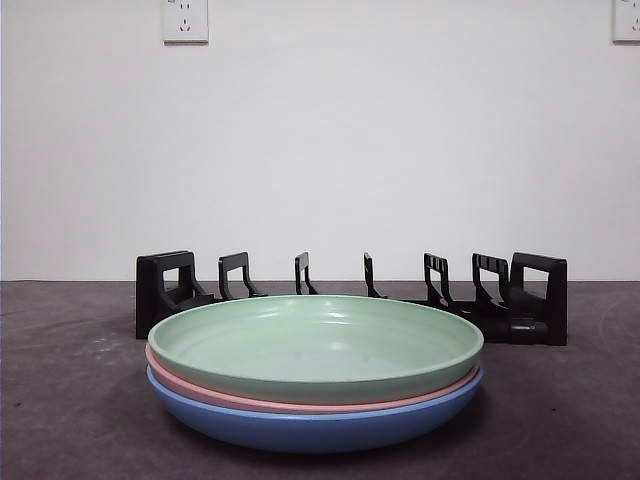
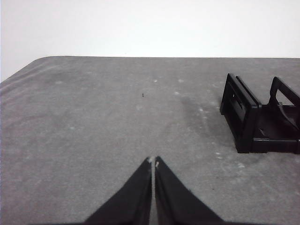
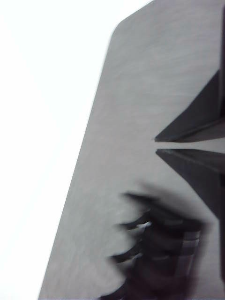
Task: Place the plate
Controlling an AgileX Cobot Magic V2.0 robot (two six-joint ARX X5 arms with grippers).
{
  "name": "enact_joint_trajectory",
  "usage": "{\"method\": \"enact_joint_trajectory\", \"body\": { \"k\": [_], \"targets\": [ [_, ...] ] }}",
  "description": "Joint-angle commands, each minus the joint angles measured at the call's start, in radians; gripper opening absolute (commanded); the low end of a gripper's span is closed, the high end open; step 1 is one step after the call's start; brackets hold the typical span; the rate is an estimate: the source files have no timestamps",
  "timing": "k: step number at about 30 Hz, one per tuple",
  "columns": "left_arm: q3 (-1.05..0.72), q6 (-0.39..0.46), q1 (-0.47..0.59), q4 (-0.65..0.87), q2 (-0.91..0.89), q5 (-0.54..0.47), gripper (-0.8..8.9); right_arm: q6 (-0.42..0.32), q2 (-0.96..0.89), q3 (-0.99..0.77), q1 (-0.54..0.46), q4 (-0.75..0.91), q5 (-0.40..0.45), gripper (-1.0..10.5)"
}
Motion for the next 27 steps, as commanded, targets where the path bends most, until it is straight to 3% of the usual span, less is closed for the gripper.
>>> {"method": "enact_joint_trajectory", "body": {
  "k": [1, 7, 27],
  "targets": [
    [-0.019, -0.008, 0.000, 0.011, -0.001, -0.002, 0.07, 0.031, -0.201, -0.154, -0.035, -0.021, -0.002, 0.2],
    [-0.019, -0.008, 0.000, 0.011, -0.001, -0.002, 0.07, 0.054, -0.419, -0.317, -0.068, -0.046, -0.002, 0.2],
    [-0.019, -0.008, 0.000, 0.011, -0.002, -0.002, 0.07, 0.070, -0.412, -0.321, -0.067, -0.064, -0.001, 0.2]
  ]
}}
